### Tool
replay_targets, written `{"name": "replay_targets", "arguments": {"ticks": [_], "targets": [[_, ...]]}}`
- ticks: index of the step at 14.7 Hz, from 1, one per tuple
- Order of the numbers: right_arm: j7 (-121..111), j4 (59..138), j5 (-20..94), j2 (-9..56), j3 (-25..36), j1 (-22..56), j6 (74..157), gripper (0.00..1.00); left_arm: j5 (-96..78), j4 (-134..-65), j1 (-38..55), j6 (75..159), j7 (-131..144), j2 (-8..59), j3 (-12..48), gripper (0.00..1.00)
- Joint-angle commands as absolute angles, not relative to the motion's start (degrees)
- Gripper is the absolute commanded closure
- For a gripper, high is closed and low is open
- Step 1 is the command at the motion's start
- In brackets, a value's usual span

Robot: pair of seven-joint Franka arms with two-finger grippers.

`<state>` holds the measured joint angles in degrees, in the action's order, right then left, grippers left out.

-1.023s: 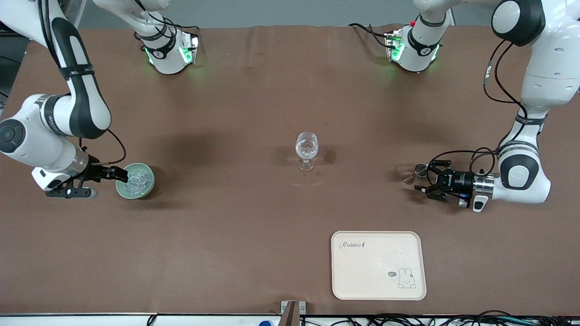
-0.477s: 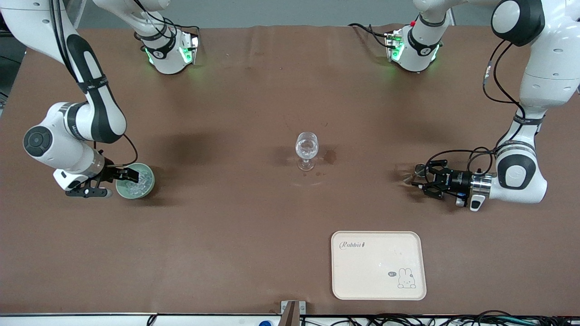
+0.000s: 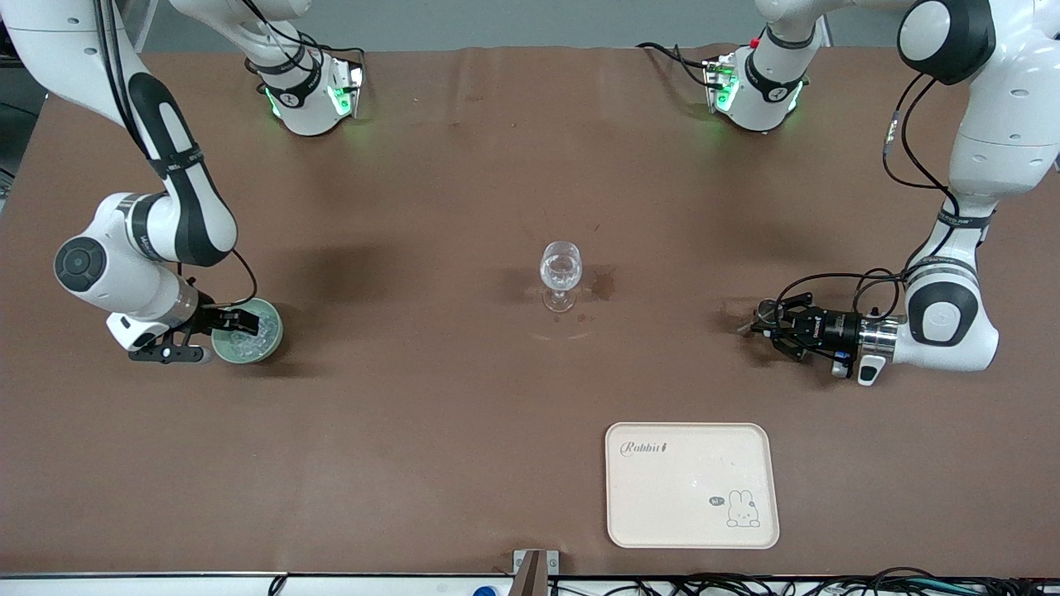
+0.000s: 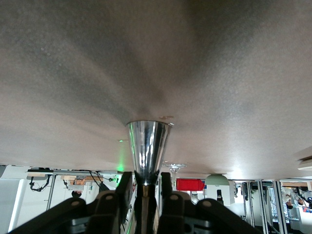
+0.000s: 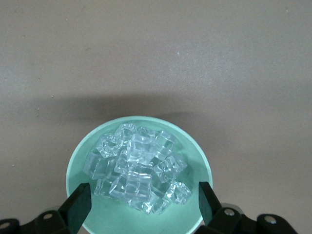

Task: Pour wine and add ice with both arms
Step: 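Carry the jigger toward the glass while the right gripper grasps an ice cube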

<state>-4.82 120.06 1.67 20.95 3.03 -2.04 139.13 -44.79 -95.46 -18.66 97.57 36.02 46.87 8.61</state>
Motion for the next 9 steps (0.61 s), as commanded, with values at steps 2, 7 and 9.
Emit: {"name": "replay_targets", "arguments": {"ticks": [2,7,9], "targets": [[-5.0,121.4,1.8,21.3,2.6,-2.3,141.2,0.03,-46.8,-95.8,-18.6,97.1,35.3,46.9,8.6,0.91],[-4.9,121.4,1.8,22.1,2.6,-2.0,141.7,0.03,-48.8,-95.3,-18.6,95.0,35.2,46.2,10.0,0.99],[-4.6,121.5,1.8,22.1,2.5,-1.9,141.5,0.04,-48.6,-95.1,-18.8,95.0,36.3,45.3,12.5,0.99]]}}
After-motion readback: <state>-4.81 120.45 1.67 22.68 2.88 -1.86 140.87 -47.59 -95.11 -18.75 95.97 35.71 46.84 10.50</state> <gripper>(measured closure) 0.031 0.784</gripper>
